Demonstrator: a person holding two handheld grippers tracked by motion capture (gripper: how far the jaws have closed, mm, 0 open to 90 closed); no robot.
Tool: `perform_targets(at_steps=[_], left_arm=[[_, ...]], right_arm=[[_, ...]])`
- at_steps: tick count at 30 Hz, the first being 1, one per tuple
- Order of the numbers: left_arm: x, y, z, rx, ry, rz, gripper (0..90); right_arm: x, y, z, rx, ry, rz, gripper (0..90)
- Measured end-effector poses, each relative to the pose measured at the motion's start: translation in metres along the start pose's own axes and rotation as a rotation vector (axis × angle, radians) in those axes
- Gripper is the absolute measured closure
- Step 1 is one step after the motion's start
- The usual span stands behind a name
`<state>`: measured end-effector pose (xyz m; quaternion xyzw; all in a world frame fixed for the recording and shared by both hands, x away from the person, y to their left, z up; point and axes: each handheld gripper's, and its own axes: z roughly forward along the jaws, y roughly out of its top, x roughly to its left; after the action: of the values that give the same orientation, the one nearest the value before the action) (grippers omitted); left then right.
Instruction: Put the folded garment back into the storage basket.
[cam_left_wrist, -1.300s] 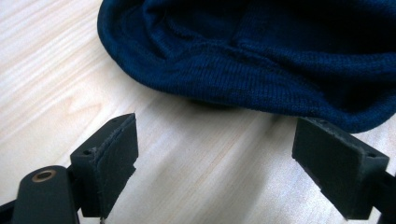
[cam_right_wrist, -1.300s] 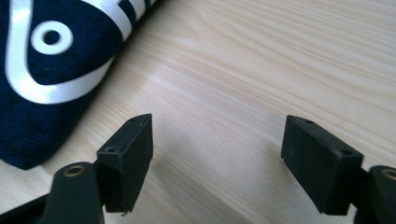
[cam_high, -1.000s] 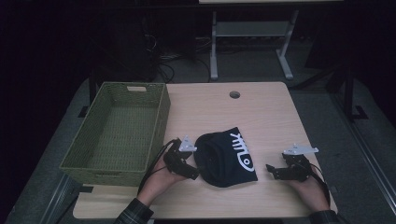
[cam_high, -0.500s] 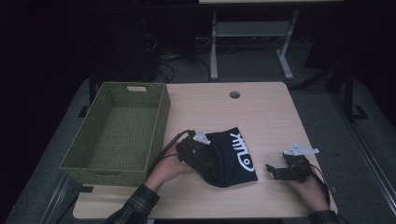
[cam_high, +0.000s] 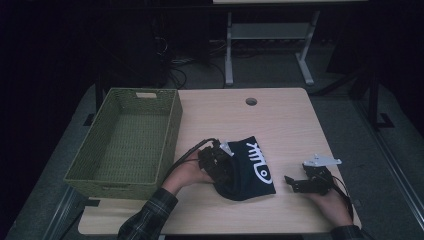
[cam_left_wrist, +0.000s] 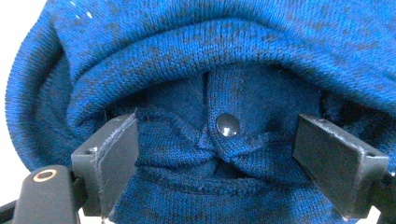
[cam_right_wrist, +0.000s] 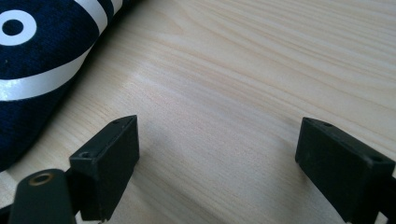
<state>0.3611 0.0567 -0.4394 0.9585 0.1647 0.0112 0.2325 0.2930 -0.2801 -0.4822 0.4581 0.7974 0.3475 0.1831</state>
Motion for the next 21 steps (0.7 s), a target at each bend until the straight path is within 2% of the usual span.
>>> perform_targets(at_steps=[3, 11, 13, 14, 16, 18, 21], left_arm=[[0.0003, -0.0008, 0.0073, 0.034, -0.001, 0.008, 14.0], [-0.0020, -0.0021, 0.0091, 0.042, 0.016, 0.034, 16.4], [-0.0021, -0.0022, 0.0074, 0.047, 0.013, 0.041, 21.6], [-0.0024, -0.0022, 0.0069, 0.046, 0.013, 0.041, 27.3], [-0.0023, -0.0025, 0.0048, 0.046, 0.006, 0.046, 30.7], [-0.0015, -0.0027, 0.0024, 0.047, -0.002, 0.051, 43.2], [0.0007, -0.0035, 0.0006, 0.041, -0.014, 0.043, 56.9]], right_arm=[[0.0000, 0.0000, 0.0000, 0.000, 0.000, -0.001, 13.3], [0.0000, -0.0001, 0.0000, 0.000, 0.000, -0.001, 13.3], [0.0000, -0.0001, 0.0000, -0.001, 0.000, 0.000, 13.3], [0.0000, -0.0001, 0.0000, 0.000, 0.000, -0.001, 13.3], [0.0000, -0.0001, 0.0000, 0.000, 0.000, -0.001, 13.3], [0.0001, -0.0001, 0.0001, -0.001, 0.000, 0.000, 13.3], [0.0001, -0.0001, 0.0000, -0.001, 0.000, 0.000, 13.2]])
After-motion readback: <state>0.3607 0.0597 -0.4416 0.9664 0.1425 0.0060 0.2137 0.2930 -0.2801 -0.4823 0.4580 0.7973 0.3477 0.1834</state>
